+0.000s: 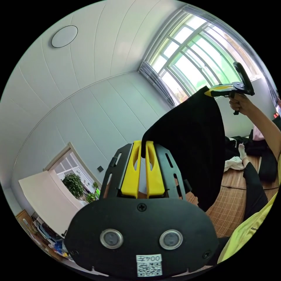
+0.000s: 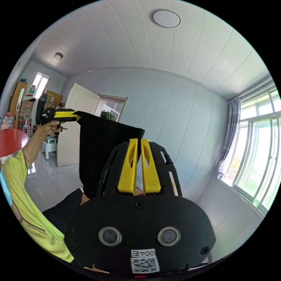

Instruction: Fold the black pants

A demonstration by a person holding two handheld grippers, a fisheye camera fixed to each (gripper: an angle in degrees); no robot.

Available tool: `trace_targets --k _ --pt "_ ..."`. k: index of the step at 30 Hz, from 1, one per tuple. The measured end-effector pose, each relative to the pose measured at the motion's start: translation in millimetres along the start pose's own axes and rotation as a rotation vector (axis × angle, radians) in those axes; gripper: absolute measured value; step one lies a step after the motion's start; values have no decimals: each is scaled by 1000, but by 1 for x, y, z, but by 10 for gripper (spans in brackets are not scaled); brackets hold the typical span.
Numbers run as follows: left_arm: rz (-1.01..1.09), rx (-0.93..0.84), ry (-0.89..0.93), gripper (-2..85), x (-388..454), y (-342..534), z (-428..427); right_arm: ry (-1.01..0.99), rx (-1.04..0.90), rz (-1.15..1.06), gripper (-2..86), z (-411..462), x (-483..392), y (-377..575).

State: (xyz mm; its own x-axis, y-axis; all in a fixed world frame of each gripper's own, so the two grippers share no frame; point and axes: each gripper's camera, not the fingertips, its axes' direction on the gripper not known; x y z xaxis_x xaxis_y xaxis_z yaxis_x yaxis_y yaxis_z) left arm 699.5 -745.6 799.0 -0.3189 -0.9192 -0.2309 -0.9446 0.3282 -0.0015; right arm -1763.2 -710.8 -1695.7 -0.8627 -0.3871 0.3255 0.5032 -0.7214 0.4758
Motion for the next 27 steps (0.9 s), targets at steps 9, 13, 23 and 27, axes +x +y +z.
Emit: trace_targets --k 9,13,23,27 --pt "18 -8 -52 16 22 -11 -25 87 64 -5 -4 -80 16 -12" --pt "48 -19 -130 15 29 -17 -24 114 70 -57 -5 -100 16 -10" --pt "44 55 238 19 18 15 -56 72 -20 -60 -5 -118 36 22" --pt "46 128 412 19 12 43 -88 -146 12 72 -2 -149 57 55"
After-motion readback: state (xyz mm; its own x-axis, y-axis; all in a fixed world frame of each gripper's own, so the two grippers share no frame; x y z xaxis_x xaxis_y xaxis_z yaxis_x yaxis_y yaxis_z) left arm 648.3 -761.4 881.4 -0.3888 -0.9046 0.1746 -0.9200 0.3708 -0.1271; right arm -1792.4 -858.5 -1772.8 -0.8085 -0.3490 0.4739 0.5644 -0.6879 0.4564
